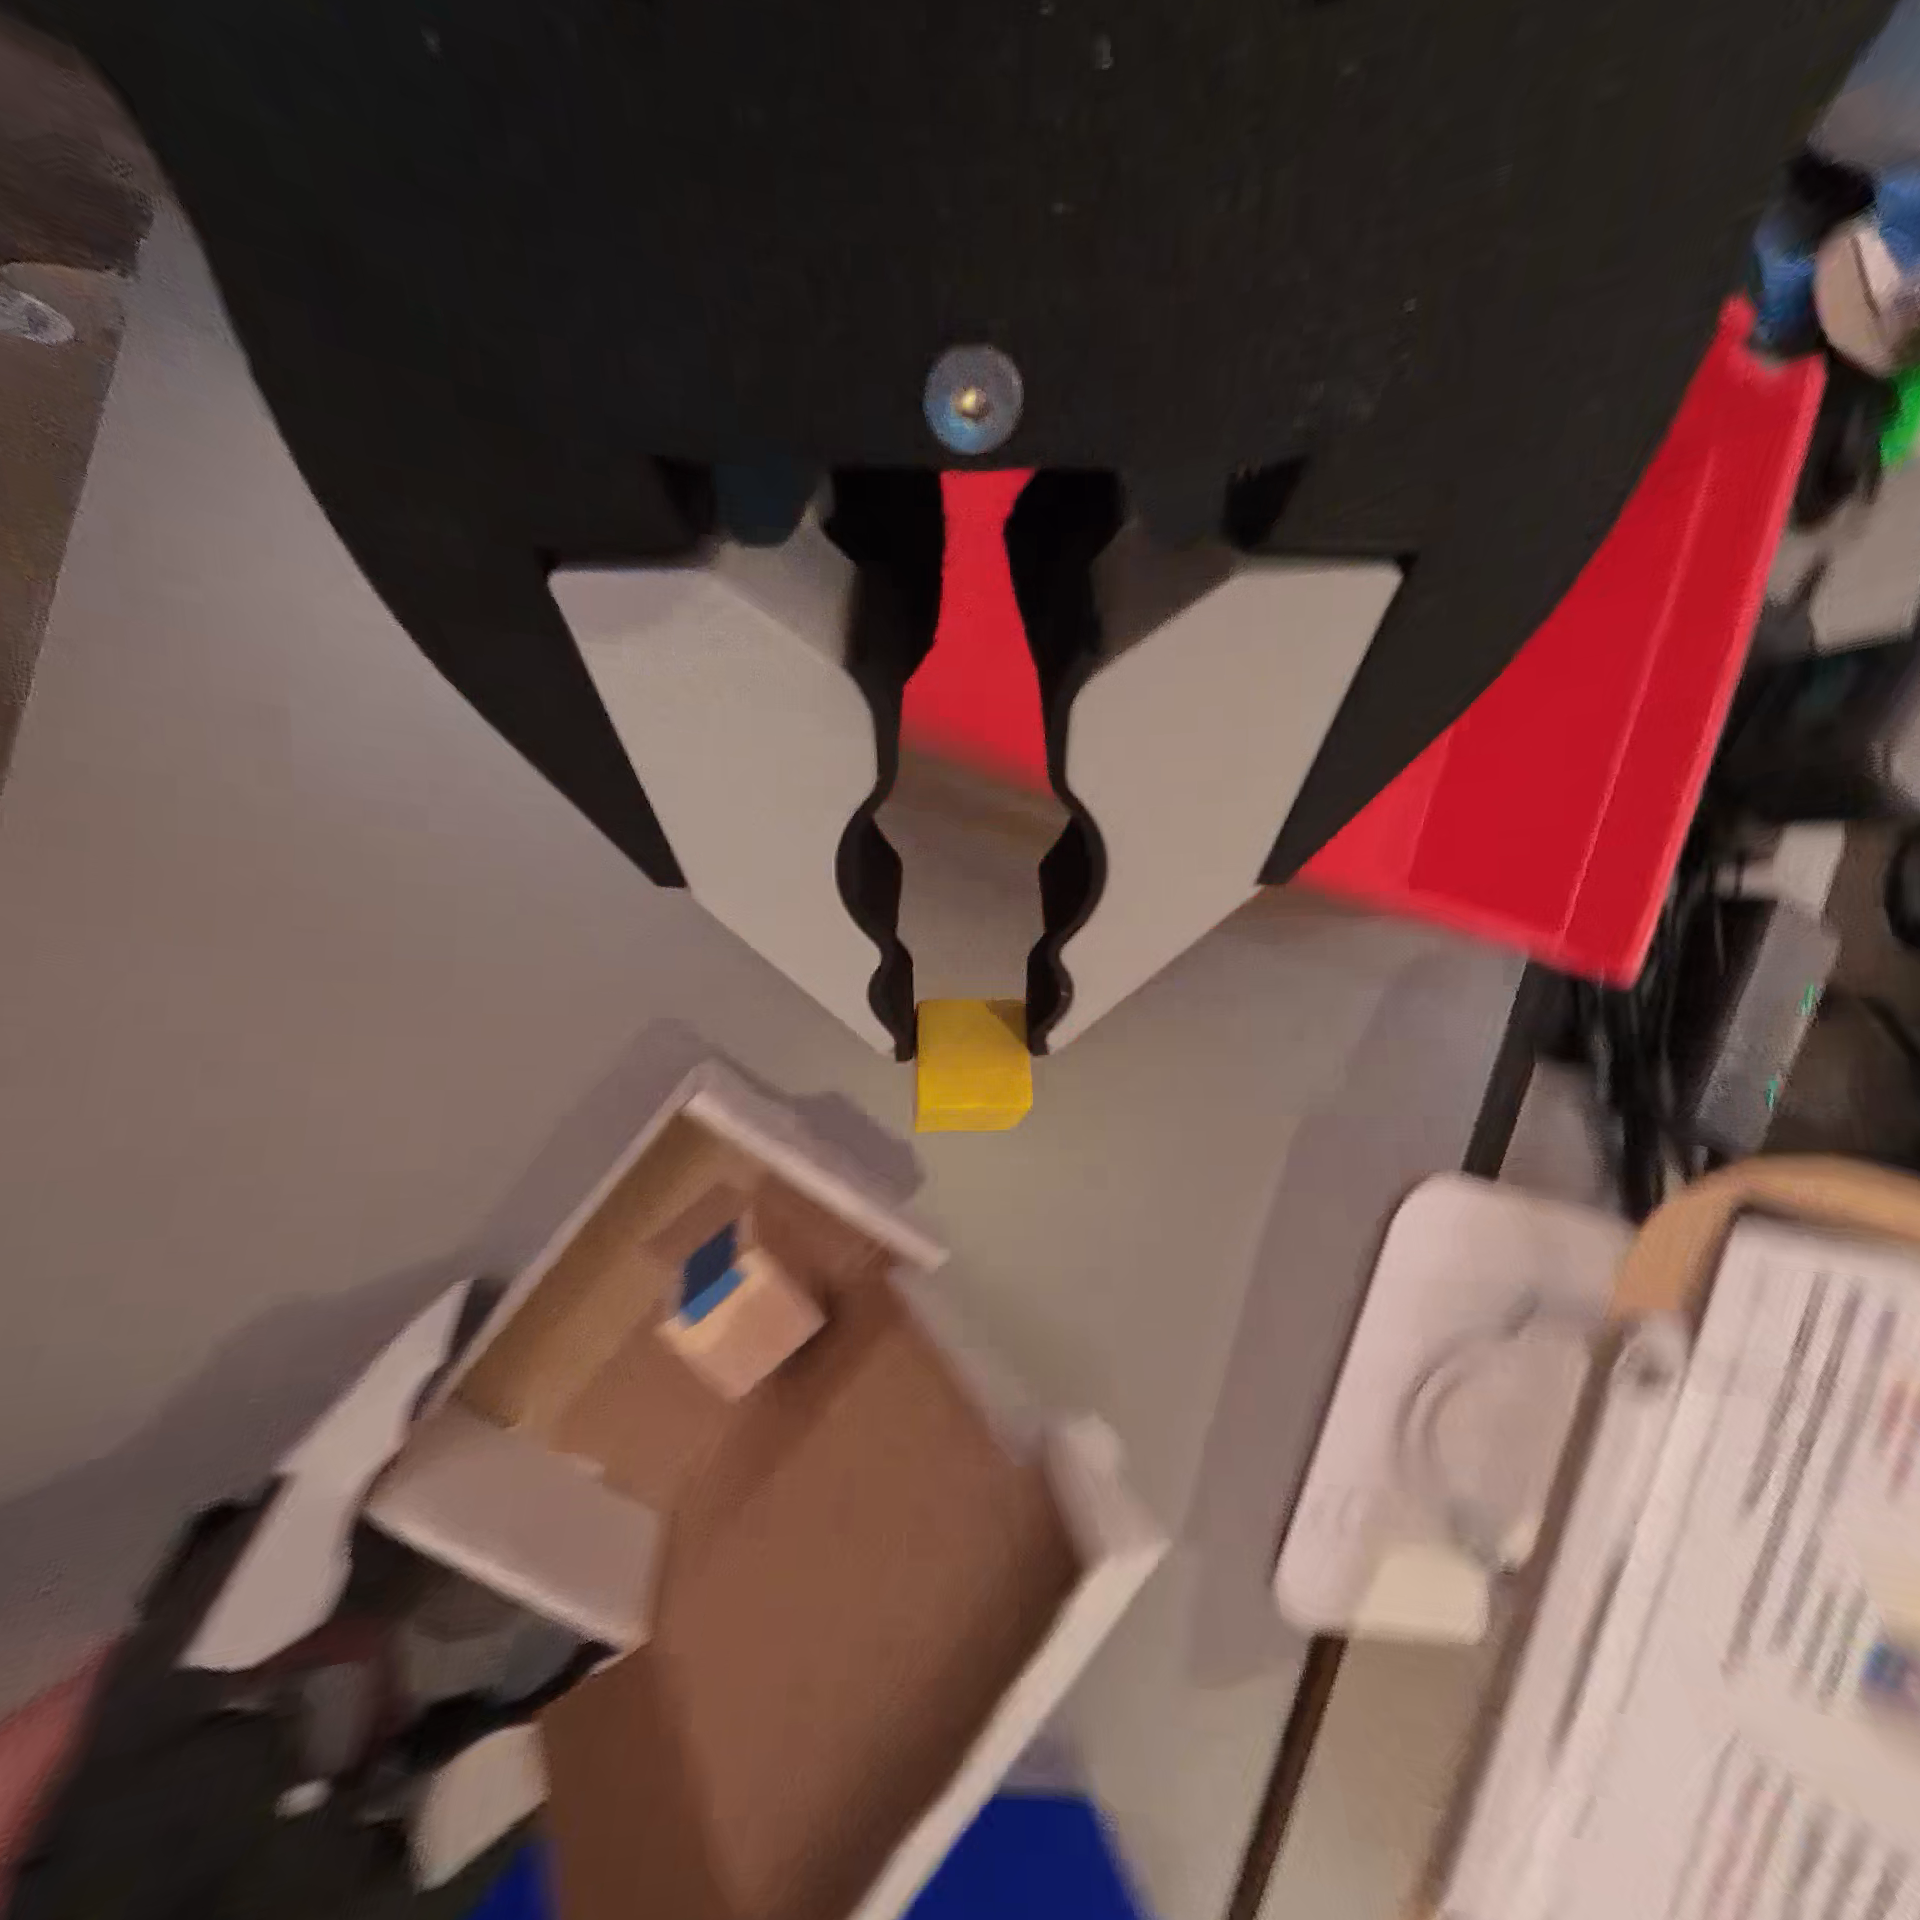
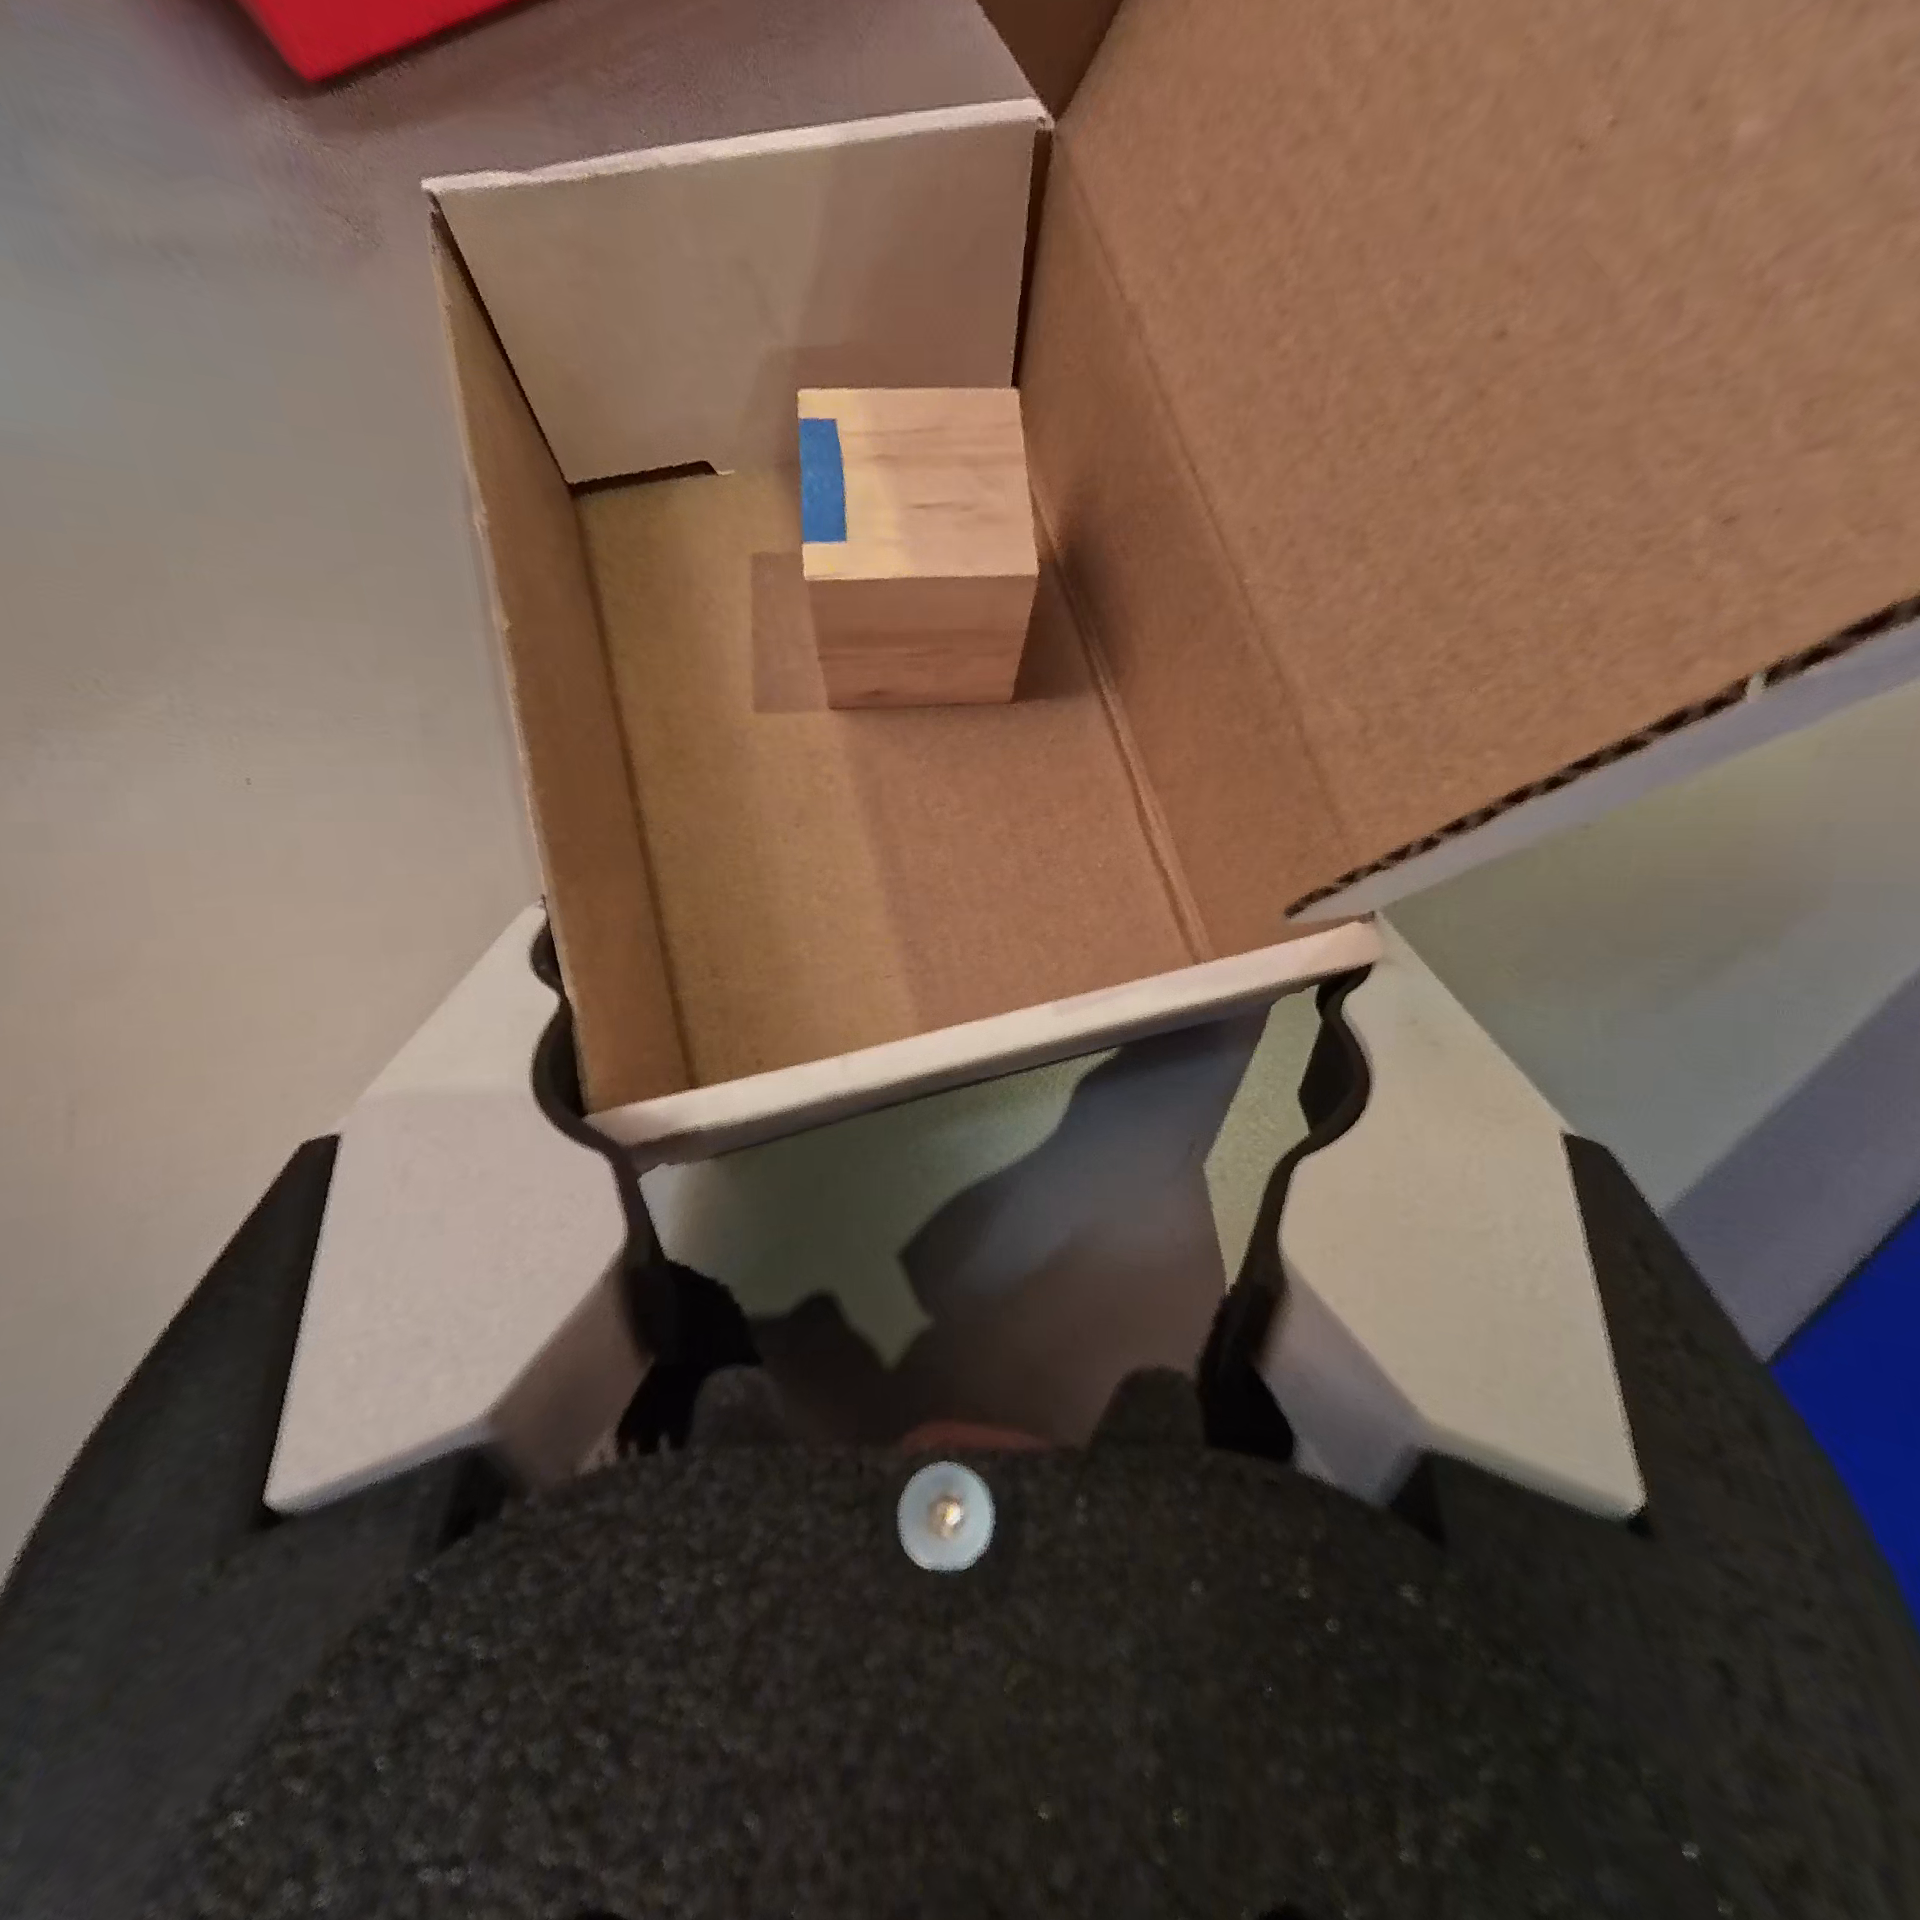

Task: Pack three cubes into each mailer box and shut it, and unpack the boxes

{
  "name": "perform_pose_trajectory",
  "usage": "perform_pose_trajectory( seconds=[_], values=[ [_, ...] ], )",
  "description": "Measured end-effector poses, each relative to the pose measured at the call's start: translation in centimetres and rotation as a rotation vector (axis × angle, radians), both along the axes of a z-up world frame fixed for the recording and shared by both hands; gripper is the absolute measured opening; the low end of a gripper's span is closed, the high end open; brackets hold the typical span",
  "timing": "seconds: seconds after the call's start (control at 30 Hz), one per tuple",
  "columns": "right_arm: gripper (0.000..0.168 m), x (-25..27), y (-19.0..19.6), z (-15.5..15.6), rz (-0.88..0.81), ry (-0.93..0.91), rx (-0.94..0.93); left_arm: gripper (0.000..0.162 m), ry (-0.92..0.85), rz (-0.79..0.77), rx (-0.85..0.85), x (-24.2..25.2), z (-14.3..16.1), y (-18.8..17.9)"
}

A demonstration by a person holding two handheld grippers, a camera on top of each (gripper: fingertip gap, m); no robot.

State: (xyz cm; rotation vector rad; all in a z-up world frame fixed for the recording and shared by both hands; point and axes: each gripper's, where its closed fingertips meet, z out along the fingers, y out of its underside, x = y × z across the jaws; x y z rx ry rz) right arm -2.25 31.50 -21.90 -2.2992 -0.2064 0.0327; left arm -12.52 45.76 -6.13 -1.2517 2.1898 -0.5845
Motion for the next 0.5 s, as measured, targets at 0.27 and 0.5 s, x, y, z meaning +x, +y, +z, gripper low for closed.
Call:
perform_pose_trajectory(
  seconds=[0.27, 0.5],
  values=[
    [0.138, 0.0, 0.0, 0.0, 0.002, -0.008, -0.002, 0.019, 0.394, -0.087, 0.036, 3.8, -10.3, -8.5],
    [0.138, 0.0, -0.1, 0.0, 0.007, -0.008, -0.007, 0.018, 0.481, -0.232, 0.149, 4.8, -13.6, -9.5]
  ],
)
